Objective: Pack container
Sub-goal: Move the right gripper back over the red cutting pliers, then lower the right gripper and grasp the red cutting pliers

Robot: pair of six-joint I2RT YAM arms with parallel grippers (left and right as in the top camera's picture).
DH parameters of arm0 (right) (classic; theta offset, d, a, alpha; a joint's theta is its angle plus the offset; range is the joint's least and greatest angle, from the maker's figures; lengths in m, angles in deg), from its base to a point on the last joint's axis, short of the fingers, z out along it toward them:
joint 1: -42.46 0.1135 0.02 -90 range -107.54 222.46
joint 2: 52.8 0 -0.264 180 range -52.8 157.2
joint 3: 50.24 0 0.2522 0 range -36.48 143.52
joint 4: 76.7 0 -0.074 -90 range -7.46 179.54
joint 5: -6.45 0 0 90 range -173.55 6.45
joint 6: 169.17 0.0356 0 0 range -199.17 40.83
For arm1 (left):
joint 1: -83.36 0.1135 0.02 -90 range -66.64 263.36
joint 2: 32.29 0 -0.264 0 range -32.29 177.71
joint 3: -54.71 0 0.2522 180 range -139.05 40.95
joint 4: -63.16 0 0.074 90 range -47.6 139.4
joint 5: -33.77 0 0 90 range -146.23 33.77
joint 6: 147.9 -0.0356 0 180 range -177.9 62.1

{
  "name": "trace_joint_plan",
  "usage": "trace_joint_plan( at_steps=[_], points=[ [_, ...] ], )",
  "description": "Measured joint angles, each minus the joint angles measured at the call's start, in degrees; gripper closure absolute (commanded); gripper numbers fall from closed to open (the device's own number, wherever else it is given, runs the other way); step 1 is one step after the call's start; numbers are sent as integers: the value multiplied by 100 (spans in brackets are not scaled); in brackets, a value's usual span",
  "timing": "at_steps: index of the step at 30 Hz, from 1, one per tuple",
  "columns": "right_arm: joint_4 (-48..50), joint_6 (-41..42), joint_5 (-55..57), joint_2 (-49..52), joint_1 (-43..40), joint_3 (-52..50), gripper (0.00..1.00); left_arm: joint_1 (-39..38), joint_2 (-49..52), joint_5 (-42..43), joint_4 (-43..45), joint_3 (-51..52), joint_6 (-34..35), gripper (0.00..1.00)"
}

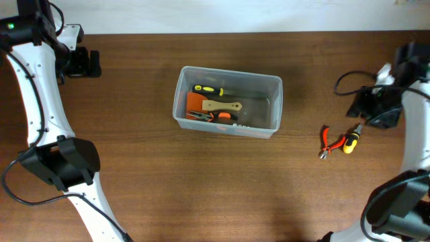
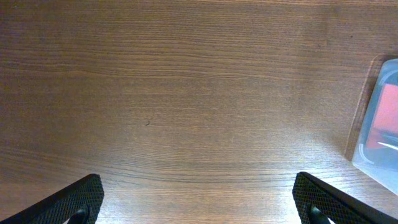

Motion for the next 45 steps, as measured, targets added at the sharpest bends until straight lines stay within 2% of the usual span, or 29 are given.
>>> trace_joint_plan(
  at_steps=[8,17,20,25,33,39,41,45],
  points=[
    [1596,-2,-166,0,238,-1338,48,0,0,0,0,0,0,1],
    [2747,308,-411,214,398,-2529,49,0,0,2,0,2,17,1],
    [2962,260,-435,455,529,-2605,54,0,0,0,0,2,17,1],
    [2981,245,-496,881,634,-2594,55,0,0,2,0,0,20,1],
    [2973,-92,-632,905,629,-2555,55,0,0,2,0,2,20,1],
    [2614,-372,-721,903,629,-2483,54,0,0,2,0,2,20,1],
    [2435,-400,-636,896,629,-2332,50,0,0,2,0,2,20,1],
    [2035,-452,-225,772,629,-1849,49,0,0,0,-2,2,20,1]
  ],
)
